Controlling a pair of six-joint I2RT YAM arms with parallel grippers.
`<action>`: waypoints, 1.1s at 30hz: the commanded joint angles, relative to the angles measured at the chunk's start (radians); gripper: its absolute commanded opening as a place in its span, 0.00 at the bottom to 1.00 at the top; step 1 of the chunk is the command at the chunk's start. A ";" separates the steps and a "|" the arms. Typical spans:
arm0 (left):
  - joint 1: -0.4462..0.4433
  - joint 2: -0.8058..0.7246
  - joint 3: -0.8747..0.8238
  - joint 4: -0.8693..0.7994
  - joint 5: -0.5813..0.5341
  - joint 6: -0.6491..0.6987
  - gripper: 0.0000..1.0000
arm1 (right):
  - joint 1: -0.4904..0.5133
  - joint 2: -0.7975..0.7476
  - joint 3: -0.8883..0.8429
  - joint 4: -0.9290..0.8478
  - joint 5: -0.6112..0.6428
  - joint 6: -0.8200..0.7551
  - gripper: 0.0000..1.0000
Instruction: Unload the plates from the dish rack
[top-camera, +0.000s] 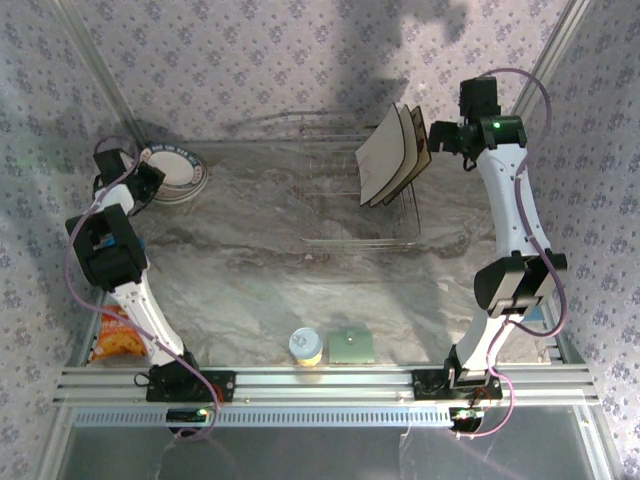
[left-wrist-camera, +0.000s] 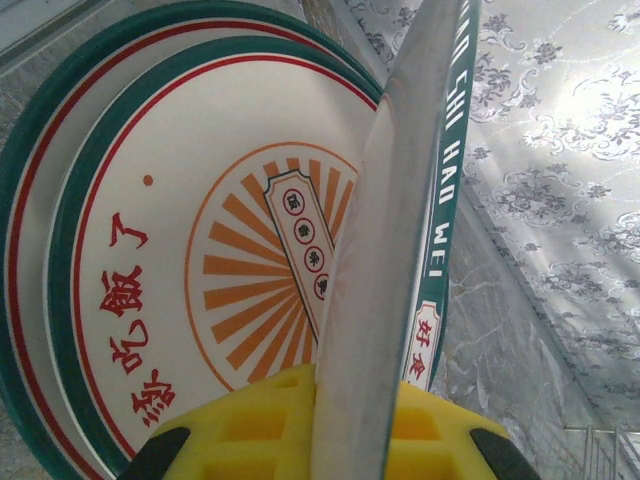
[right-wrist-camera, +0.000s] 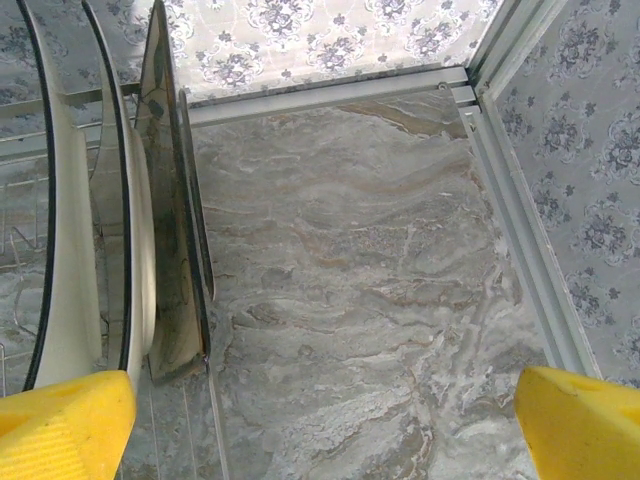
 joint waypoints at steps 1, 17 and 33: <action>0.007 0.011 0.048 0.023 0.034 -0.012 0.00 | 0.009 -0.015 0.034 -0.014 -0.001 -0.022 0.99; 0.008 0.031 0.076 -0.017 0.046 -0.010 0.34 | 0.019 -0.008 0.037 -0.015 -0.001 -0.022 0.99; 0.010 0.035 0.166 -0.243 0.004 0.077 0.57 | 0.019 -0.013 0.020 0.000 -0.015 -0.019 0.99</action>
